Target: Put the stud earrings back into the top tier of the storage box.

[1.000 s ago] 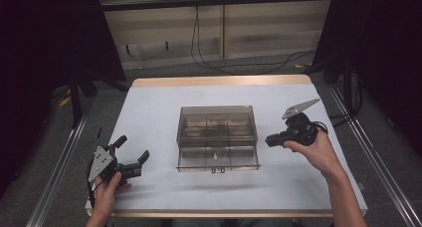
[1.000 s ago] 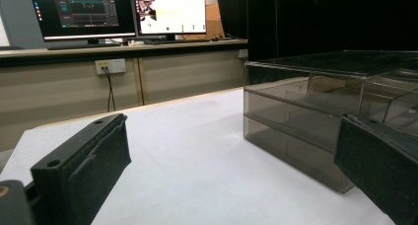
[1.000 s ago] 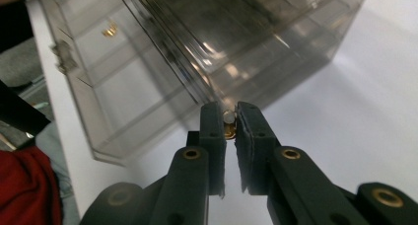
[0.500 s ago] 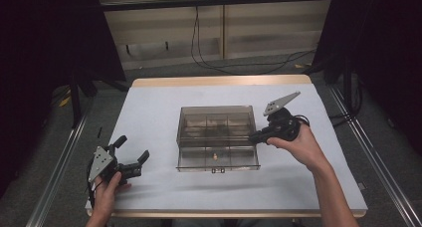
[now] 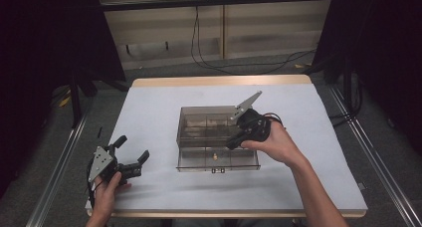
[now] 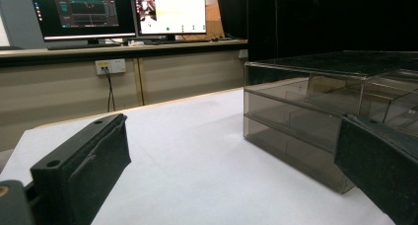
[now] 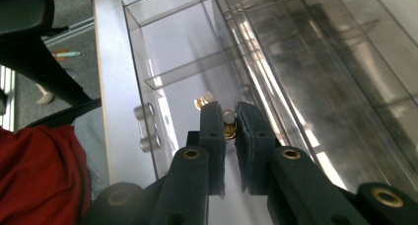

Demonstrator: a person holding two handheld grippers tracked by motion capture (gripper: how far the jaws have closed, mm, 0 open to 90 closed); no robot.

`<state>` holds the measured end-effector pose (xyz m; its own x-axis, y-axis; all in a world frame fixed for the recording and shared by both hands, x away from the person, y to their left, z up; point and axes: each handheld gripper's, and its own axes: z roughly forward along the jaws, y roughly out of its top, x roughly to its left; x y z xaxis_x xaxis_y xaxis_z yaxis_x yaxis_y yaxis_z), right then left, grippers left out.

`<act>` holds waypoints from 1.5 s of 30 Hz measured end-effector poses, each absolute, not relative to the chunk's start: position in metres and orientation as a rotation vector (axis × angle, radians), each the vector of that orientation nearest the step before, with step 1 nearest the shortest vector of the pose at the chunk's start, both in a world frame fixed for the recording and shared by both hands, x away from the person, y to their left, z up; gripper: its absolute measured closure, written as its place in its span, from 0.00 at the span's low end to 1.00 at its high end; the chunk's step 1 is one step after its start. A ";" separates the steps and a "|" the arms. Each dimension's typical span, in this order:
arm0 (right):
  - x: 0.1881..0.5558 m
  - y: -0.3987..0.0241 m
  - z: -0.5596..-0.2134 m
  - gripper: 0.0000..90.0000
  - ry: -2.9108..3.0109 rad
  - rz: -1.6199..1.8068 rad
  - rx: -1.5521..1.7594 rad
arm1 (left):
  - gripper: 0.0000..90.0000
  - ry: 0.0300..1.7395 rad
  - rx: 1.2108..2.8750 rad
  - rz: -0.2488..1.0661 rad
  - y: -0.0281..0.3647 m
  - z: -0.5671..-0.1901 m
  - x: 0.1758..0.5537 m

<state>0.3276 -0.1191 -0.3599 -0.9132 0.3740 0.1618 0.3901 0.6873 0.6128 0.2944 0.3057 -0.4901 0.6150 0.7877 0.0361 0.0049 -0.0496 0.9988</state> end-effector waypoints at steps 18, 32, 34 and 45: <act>0.333 -0.063 -0.358 0.91 -2.925 -0.670 -0.545 | 0.01 0.701 1.497 0.720 0.305 -0.490 0.294; 0.334 -0.045 -0.370 0.91 -2.947 -0.423 -0.510 | 0.01 0.702 1.496 0.718 0.305 -0.490 0.294; 0.335 -0.044 -0.371 0.91 -2.948 -0.410 -0.511 | 0.01 0.702 1.496 0.718 0.305 -0.490 0.294; 0.340 -0.034 -0.371 0.91 -2.977 -0.341 -0.521 | 0.01 0.696 1.500 0.721 0.305 -0.490 0.294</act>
